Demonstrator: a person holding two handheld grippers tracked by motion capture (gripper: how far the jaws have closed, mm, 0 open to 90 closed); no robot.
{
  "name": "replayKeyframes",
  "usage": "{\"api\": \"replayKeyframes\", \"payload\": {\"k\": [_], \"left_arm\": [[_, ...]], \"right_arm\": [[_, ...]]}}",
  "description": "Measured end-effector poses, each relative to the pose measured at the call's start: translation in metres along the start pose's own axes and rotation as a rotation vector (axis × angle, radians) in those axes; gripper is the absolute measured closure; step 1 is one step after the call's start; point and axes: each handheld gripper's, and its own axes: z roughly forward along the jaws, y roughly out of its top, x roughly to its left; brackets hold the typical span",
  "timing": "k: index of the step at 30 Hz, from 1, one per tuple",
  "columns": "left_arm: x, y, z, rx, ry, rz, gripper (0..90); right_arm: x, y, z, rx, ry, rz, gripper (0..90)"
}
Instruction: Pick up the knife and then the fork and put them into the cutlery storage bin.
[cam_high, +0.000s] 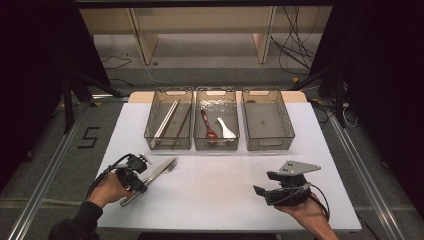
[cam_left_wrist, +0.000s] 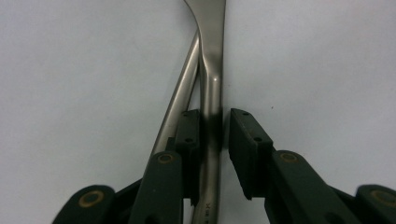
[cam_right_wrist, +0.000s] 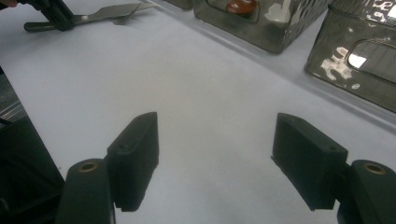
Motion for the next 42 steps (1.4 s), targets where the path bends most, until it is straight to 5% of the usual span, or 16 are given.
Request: {"api": "replayKeyframes", "payload": {"k": [22,36,39,42], "left_arm": [[-0.002,0.002,-0.008,-0.045,-0.045,0.042,79.7],[-0.002,0.003,-0.01,-0.098,-0.089,0.008,79.9],[-0.001,0.005,-0.011,-0.116,-0.054,-0.005,80.0],[0.0,0.004,-0.013,-0.133,-0.092,-0.011,79.9]], "right_arm": [[-0.002,0.0,-0.002,-0.006,-0.004,0.007,32.8],[-0.002,0.0,-0.002,-0.008,-0.004,0.006,32.8],[-0.002,0.0,-0.002,-0.009,-0.006,0.007,32.8],[-0.002,0.0,-0.002,-0.007,-0.003,0.006,32.8]]}}
